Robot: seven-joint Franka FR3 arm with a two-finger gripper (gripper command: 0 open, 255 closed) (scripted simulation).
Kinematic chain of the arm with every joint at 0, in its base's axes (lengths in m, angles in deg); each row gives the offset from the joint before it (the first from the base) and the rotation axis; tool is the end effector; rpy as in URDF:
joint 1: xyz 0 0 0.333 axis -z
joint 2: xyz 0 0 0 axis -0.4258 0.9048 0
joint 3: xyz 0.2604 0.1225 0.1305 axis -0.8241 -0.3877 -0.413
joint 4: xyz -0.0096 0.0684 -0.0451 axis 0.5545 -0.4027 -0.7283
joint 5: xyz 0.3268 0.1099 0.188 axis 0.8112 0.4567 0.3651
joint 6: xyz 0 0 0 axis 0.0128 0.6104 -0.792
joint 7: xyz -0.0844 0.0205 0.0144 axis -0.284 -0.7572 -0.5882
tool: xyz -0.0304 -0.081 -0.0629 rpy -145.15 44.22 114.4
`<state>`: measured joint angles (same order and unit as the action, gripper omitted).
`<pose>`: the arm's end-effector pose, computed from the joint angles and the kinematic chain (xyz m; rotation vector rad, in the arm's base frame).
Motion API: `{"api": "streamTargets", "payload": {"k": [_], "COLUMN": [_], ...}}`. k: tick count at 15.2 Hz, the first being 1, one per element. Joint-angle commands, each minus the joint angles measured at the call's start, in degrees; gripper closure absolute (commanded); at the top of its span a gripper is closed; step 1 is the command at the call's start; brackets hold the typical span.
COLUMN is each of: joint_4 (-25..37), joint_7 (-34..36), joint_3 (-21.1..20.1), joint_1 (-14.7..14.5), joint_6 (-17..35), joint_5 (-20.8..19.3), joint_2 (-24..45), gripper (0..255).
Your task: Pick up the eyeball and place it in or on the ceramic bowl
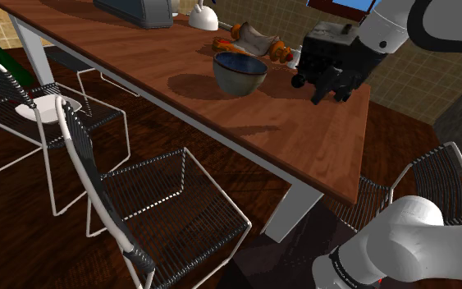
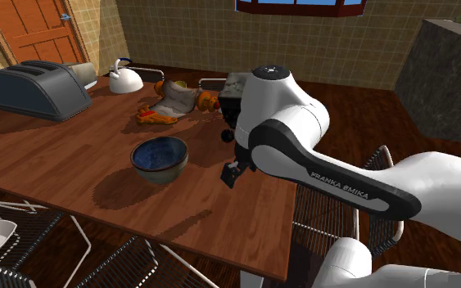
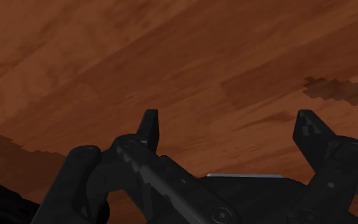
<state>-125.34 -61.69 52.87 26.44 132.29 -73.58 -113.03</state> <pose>0.3015 -0.0106 0.6510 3.0654 -0.2872 0.3236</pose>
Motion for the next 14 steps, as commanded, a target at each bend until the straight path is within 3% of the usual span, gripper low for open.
{"api": "streamTargets", "payload": {"k": [1, 14], "joint_4": [0.0, 8.4], "joint_7": [0.0, -11.9], "joint_3": [0.0, 10.9], "joint_1": [0.0, 2.1], "joint_6": [0.0, 14.7], "joint_5": [0.0, -4.6], "joint_2": [0.0, 19.5], "gripper": [0, 0]}}
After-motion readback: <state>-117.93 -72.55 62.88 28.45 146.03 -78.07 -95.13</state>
